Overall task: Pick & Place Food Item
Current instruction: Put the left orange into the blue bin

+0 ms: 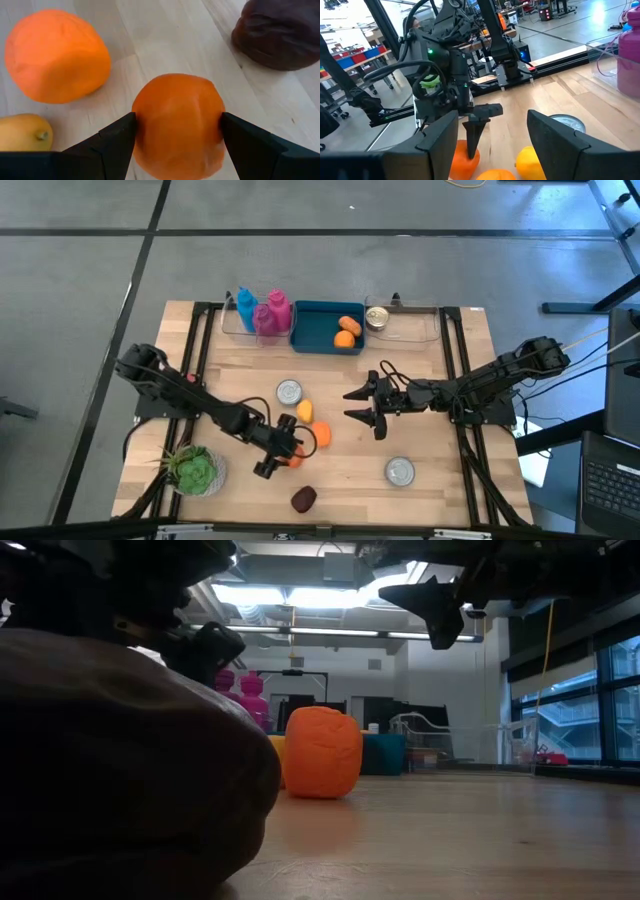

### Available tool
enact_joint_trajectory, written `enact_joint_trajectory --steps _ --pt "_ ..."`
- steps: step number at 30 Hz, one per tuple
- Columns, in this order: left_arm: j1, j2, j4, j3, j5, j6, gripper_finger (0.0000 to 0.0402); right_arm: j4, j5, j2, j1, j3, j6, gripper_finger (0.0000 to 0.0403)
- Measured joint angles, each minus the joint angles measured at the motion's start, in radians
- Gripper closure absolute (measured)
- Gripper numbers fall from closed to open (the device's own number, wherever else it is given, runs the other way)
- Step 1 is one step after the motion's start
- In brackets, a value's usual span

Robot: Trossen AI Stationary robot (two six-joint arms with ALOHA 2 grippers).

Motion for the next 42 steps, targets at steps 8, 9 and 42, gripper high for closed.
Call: enact_joint_trajectory --steps 8,9,42 --pt "0.019 0.016 -0.004 -0.002 0.029 -0.037 0.0127 -0.001 0.0 0.0 0.0 0.0 0.0 0.0166" --pt "0.027 0.016 -0.005 -0.002 0.052 -0.045 0.0129 -0.001 0.0 0.0 0.0 0.0 0.0 0.0166" --pt "0.066 -0.112 -0.266 0.153 -0.058 0.004 0.0241 -0.002 -0.004 0.0 0.0 0.0 -0.001 0.0166"
